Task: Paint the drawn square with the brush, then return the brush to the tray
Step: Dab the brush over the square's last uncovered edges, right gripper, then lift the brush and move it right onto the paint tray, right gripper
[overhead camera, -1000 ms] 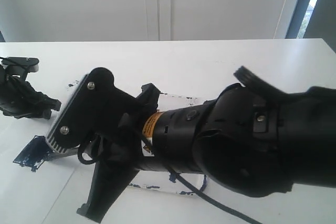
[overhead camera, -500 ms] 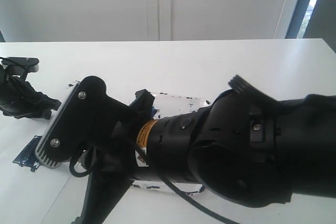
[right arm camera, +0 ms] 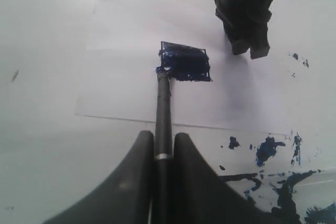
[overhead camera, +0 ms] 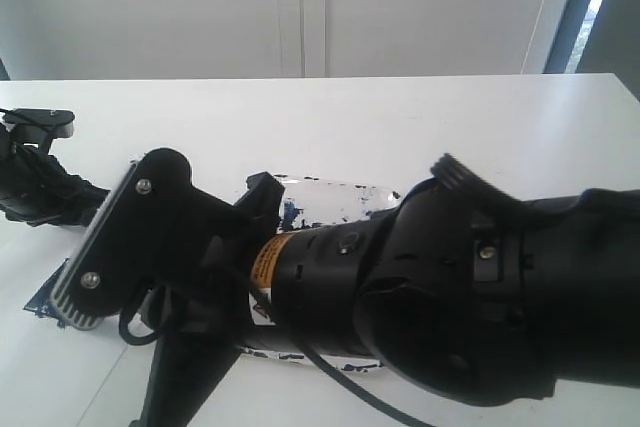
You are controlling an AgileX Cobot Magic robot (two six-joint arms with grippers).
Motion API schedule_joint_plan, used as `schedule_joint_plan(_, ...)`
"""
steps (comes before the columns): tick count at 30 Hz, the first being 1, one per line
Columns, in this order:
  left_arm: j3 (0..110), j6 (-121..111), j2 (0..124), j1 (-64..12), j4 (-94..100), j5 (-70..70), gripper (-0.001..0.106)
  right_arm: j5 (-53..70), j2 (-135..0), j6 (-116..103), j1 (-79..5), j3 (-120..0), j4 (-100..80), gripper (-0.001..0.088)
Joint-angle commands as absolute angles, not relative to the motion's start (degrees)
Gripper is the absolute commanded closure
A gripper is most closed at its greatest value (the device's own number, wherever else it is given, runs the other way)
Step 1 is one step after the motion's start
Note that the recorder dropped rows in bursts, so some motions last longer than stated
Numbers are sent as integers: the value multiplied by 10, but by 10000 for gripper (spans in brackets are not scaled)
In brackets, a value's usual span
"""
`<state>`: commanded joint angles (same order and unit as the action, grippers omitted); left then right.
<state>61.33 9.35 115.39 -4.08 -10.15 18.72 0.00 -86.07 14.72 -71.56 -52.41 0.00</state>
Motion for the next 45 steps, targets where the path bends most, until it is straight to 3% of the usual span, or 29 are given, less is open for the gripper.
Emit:
schedule_joint_plan(10,613,93,1154,-41,-101,189,517,30,-885,147,-716,-529,0,868)
schedule_joint_plan(17,613,93,1154,-41,-101,192,517,18,-817,173,-714,-541,0,868)
schedule_joint_plan(30,622,103,1115,-41,-99,193,517,194,-740,168,-655,-542,-39,868)
schedule_joint_plan(39,628,103,1026,-41,-96,191,517,308,-670,-13,-616,-539,-221,868)
schedule_joint_plan(45,628,103,971,-41,-96,204,517,352,-642,-32,-616,-524,-218,868)
